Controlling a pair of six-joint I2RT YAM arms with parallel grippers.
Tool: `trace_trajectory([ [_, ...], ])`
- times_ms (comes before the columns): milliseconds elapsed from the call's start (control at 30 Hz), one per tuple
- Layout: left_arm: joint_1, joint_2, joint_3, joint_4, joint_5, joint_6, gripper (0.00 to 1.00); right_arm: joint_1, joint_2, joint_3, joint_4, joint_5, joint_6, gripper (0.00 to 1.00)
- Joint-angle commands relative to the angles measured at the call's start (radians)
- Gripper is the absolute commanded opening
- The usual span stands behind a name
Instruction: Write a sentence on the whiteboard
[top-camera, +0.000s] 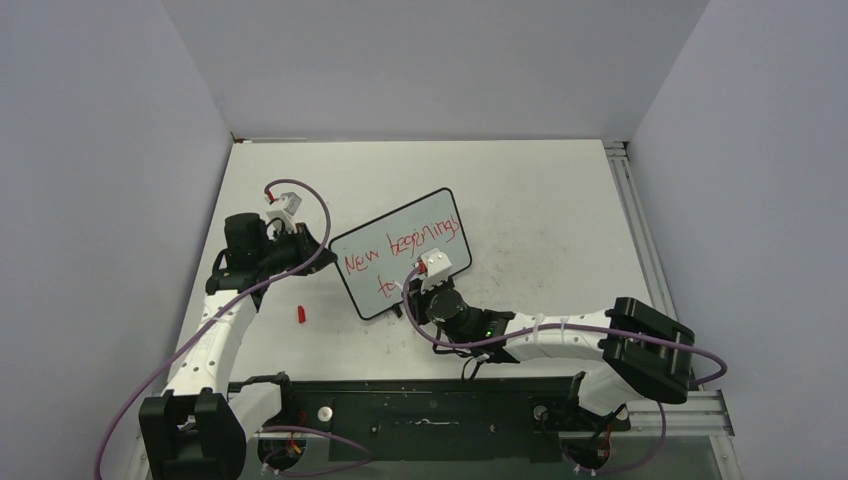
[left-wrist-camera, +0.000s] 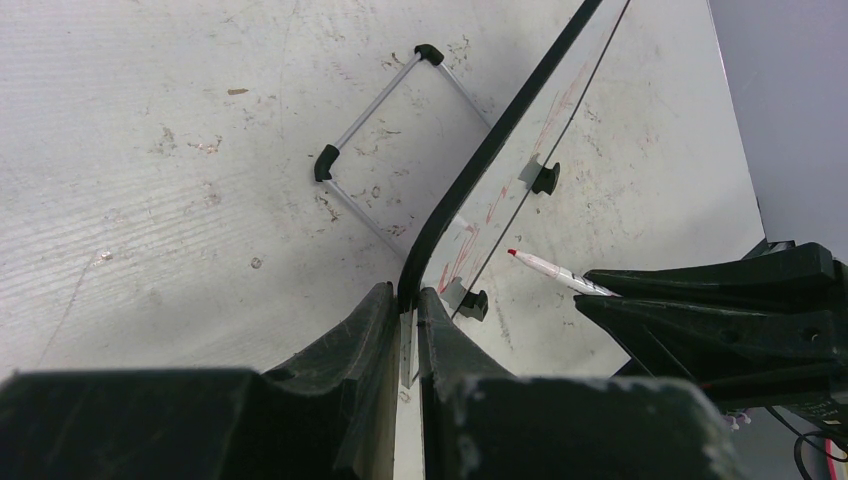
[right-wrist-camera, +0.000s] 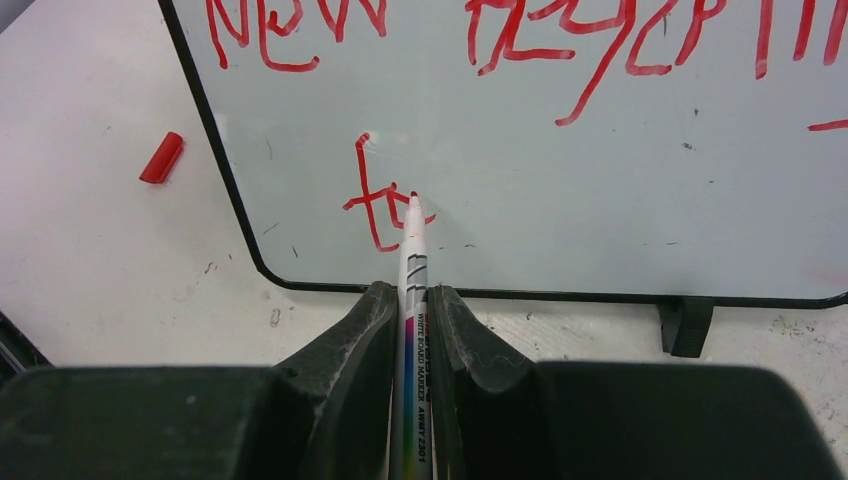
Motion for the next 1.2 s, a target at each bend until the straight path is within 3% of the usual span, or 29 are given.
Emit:
trace_trajectory([
  [0, -0.006, -0.024, 0.007, 0.025, 0.014, -0.002, 0.00, 0.003, -0.011, 0.033, 0.019, 0.022, 0.008, 0.05],
  [367, -0.006, -0.026, 0.006, 0.025, 0.016, -0.002, 0.00, -0.011, -0.012, 0.029, -0.024, 0.064, 0.043, 0.05],
  [1167, -0.006, -0.019, 0.009, 0.025, 0.014, 0.000, 0.00, -0.063, 0.027, 0.018, 0.033, 0.006, 0.038, 0.05],
])
